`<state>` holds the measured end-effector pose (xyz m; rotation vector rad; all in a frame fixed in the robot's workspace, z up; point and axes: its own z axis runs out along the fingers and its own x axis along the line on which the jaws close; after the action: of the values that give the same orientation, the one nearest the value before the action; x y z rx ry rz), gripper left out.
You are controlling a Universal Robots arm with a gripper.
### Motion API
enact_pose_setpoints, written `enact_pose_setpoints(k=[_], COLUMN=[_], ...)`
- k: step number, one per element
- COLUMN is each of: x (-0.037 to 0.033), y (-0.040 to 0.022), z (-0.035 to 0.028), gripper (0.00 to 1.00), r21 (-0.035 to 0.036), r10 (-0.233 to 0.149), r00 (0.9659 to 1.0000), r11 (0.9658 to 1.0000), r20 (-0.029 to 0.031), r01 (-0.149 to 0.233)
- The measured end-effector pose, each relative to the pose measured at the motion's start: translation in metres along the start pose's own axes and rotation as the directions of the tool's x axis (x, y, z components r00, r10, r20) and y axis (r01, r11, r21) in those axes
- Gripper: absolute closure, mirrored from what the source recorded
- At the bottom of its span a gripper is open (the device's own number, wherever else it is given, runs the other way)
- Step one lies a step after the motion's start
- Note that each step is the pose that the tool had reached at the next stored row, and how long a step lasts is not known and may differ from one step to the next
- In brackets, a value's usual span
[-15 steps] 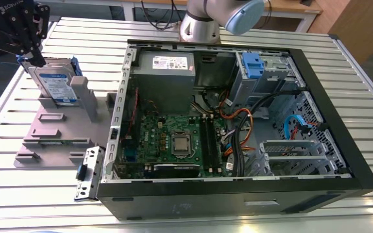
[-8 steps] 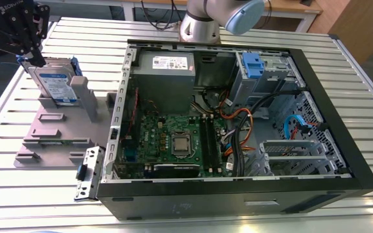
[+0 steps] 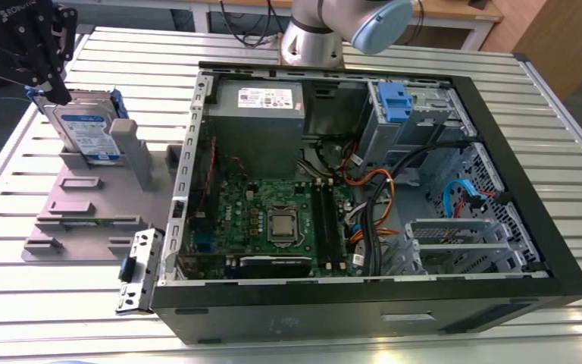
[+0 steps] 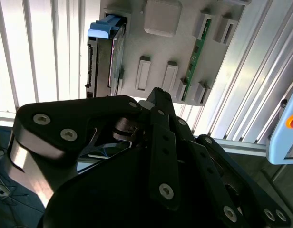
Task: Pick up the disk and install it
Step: 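Pick up the disk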
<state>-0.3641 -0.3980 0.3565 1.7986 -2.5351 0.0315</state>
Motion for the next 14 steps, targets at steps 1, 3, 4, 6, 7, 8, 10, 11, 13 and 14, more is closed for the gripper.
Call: enact_pose_setpoints(k=[1, 3, 4, 6, 7, 8, 10, 11, 13, 14], x=[0.0000, 0.0000, 0.0000, 0.0000, 0.0000, 0.0000, 0.0000, 0.0000, 0.0000, 0.0000], y=[0.0000, 0.0000, 0.0000, 0.0000, 0.0000, 0.0000, 0.0000, 0.0000, 0.0000, 0.0000], z=[0.0000, 0.0000, 0.0000, 0.0000, 0.0000, 0.0000, 0.0000, 0.0000, 0.0000, 0.0000], gripper=[0.89, 0.89, 0.89, 0.89, 0.89, 0.89, 0.89, 0.89, 0.89, 0.89], r21=[0.0001, 0.0002, 0.0002, 0.0003, 0.0004, 0.0004, 0.0006, 0.0006, 0.0008, 0.0008], r10=[-0.001, -0.002, -0.003, -0.004, -0.005, -0.006, -0.007, -0.008, -0.009, -0.010], r00=[1.0000, 1.0000, 1.0000, 1.0000, 1.0000, 1.0000, 1.0000, 1.0000, 1.0000, 0.9999], r11=[1.0000, 1.0000, 1.0000, 1.0000, 1.0000, 1.0000, 1.0000, 1.0000, 1.0000, 0.9999], r20=[0.0000, -0.0002, -0.0003, -0.0005, -0.0006, -0.0006, -0.0009, -0.0009, -0.0010, -0.0012], r01=[0.001, 0.002, 0.003, 0.004, 0.005, 0.006, 0.007, 0.008, 0.009, 0.010])
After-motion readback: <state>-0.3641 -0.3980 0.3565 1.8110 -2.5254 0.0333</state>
